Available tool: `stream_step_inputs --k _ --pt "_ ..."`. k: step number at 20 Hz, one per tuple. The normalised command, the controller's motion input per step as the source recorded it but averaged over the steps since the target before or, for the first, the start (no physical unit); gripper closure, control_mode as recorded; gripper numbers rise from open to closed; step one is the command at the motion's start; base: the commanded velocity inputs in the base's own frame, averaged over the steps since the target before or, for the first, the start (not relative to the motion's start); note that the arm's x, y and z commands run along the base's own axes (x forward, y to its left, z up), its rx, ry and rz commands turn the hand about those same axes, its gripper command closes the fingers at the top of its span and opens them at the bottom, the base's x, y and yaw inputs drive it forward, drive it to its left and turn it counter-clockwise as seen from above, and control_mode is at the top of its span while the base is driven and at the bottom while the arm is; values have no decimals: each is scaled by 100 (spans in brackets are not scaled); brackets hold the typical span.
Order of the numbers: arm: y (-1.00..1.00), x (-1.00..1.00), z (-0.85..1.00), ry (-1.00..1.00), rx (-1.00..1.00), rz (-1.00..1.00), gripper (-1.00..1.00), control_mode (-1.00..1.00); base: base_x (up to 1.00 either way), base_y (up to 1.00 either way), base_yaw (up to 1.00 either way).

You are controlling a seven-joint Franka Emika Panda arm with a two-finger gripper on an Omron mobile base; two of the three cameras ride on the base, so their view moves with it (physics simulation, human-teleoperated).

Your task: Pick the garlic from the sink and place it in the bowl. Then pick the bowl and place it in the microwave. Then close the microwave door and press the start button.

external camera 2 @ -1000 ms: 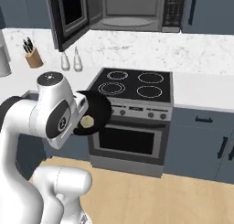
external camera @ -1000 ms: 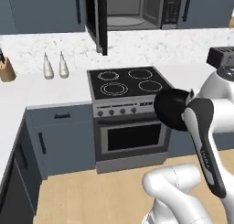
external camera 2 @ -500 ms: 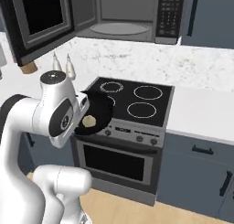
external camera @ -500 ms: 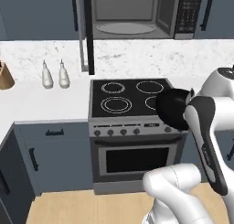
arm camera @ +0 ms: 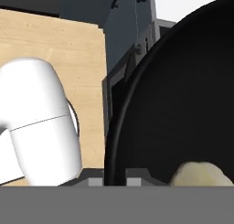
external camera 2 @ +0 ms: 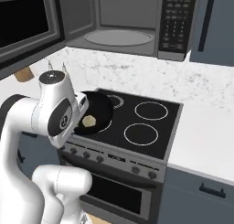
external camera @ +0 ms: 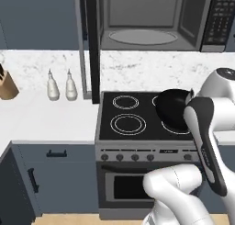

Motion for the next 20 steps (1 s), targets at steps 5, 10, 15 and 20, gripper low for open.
stream_step_inputs --k 5,10,15,20 --pt "0 0 0 0 0 0 100 100 32 -2 14" --pt "0 0 0 0 0 0 100 100 26 -24 22" --pt "0 0 0 0 0 0 100 100 0 -37 24" --pt "0 0 0 0 0 0 100 100 0 -43 23"
